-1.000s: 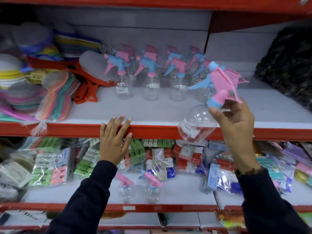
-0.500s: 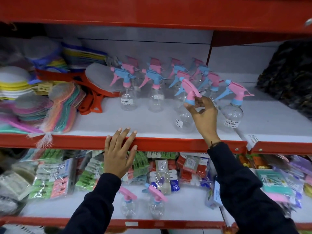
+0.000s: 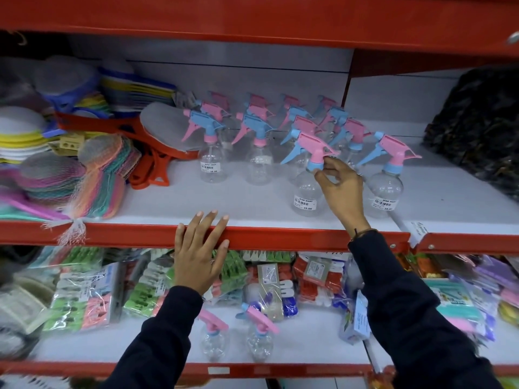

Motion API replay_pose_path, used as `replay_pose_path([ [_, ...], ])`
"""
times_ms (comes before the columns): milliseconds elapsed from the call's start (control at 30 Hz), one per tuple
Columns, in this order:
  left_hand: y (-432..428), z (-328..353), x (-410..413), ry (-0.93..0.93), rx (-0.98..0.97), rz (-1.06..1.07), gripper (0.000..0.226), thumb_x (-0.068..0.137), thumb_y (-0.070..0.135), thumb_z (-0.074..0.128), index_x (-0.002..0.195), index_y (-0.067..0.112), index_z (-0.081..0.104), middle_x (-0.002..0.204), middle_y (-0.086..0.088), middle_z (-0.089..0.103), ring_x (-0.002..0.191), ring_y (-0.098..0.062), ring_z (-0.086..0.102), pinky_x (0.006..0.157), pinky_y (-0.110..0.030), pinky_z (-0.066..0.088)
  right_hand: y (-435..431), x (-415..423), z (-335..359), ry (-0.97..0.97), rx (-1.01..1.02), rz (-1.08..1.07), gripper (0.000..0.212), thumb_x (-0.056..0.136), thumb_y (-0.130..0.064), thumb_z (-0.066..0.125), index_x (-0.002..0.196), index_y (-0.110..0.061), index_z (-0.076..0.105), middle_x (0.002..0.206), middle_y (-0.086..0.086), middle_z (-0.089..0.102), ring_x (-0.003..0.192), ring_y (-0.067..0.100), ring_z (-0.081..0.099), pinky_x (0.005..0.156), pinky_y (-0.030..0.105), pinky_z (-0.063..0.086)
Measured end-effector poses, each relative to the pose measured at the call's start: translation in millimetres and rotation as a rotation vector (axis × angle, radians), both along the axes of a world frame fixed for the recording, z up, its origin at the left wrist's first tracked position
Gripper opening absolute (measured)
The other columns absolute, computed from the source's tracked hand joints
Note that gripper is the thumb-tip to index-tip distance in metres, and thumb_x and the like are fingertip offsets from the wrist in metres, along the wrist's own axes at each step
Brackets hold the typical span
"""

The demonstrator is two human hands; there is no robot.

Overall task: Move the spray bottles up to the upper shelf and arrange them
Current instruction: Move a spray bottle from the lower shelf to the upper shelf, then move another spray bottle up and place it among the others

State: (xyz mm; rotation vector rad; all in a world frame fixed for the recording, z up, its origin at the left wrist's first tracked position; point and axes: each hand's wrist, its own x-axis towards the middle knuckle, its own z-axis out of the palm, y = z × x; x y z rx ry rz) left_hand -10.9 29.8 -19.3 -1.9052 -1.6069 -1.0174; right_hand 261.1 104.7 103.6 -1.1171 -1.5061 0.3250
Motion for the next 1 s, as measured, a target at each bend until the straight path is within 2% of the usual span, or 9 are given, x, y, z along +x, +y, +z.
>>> replay_pose_path([
  [100,-1.4,3.0,-0.3,0.009,-0.011,0.002,0.043,0.098,0.042,0.031,0.138,0.028,0.042,0.139,-0.003,0.050,0.136,-0.021,0.033,0.115,-0.039,0.011,-10.6,-2.3,3.0,0.014,-0.052,0.014,0.031,0.086,-0.013,0.064,0.117,-0.009,0.061,0.111,0.000,0.065,0.106,0.016,0.061,0.087,0.008,0.040],
  [200,-3.7,5.7,-4.6,0.062,-0.015,0.009,0.044,0.099,0.043,0.027,0.140,0.028,0.039,0.141,-0.004,0.049,0.136,-0.020,0.032,0.114,-0.038,0.014,-39.9,-7.0,-3.3,0.056,-0.005,-0.032,0.040,0.089,-0.023,0.063,0.127,-0.017,0.053,0.125,-0.004,0.059,0.115,0.003,0.053,0.096,0.012,0.037],
  [267,-5.3,7.1,-11.4,0.089,-0.017,0.005,0.045,0.100,0.043,0.025,0.141,0.028,0.036,0.143,-0.005,0.047,0.137,-0.021,0.030,0.114,-0.036,0.013,-69.6,-14.5,-18.2,0.089,0.086,-0.070,0.035,0.089,-0.029,0.060,0.122,-0.024,0.053,0.118,-0.010,0.060,0.109,-0.004,0.053,0.092,0.007,0.038],
  [367,-5.9,8.4,-30.9,0.071,-0.005,0.045,0.045,0.099,0.039,0.028,0.141,0.026,0.038,0.144,-0.007,0.046,0.138,-0.023,0.029,0.114,-0.037,0.012,-113.2,-30.2,-62.9,0.057,0.125,-0.015,0.022,0.089,-0.032,0.055,0.110,-0.038,0.055,0.107,-0.022,0.059,0.100,-0.004,0.056,0.086,0.011,0.043],
  [433,-7.3,7.2,-46.9,0.068,0.002,0.081,0.045,0.098,0.037,0.031,0.141,0.025,0.038,0.144,-0.009,0.046,0.137,-0.025,0.028,0.115,-0.037,0.009,-135.1,-41.2,-103.7,-0.011,0.001,0.059,0.025,0.088,-0.030,0.057,0.108,-0.045,0.053,0.105,-0.023,0.058,0.097,-0.004,0.057,0.085,0.018,0.049],
  [533,-7.3,4.5,-62.7,0.100,0.016,0.068,0.045,0.099,0.039,0.028,0.141,0.024,0.037,0.144,-0.010,0.046,0.137,-0.025,0.028,0.116,-0.033,0.005,-148.3,-51.3,-166.5,-0.193,-0.314,0.141,0.034,0.088,-0.026,0.063,0.120,-0.031,0.052,0.118,-0.010,0.058,0.109,0.004,0.053,0.094,0.033,0.047],
  [667,-3.4,1.8,-63.8,0.094,0.038,0.046,0.044,0.099,0.037,0.031,0.140,0.023,0.039,0.143,-0.010,0.047,0.137,-0.024,0.028,0.116,-0.034,0.005,-147.4,-62.6,-222.1,-0.358,-0.629,0.205,0.060,0.079,-0.033,0.071,0.131,-0.021,0.044,0.122,-0.010,0.047,0.112,0.010,0.045,0.088,0.024,0.038],
  [800,-3.1,0.4,-63.9,0.071,0.042,0.022,0.044,0.098,0.035,0.034,0.141,0.024,0.038,0.144,-0.009,0.046,0.138,-0.024,0.028,0.117,-0.034,0.005,-143.2,-73.4,-246.6,-0.373,-0.679,0.191,0.044,0.077,-0.020,0.074,0.117,-0.012,0.057,0.106,0.003,0.059,0.100,0.022,0.055,0.079,0.027,0.043],
  [1000,-3.3,0.9,-65.9,0.078,0.049,0.004,0.045,0.098,0.035,0.035,0.141,0.026,0.036,0.143,-0.007,0.047,0.138,-0.022,0.028,0.117,-0.033,0.005,-146.4,-63.4,-222.5,-0.217,-0.587,0.174,0.026,0.073,-0.018,0.079,0.091,-0.025,0.060,0.088,-0.001,0.060,0.076,0.011,0.056,0.063,0.009,0.038],
])
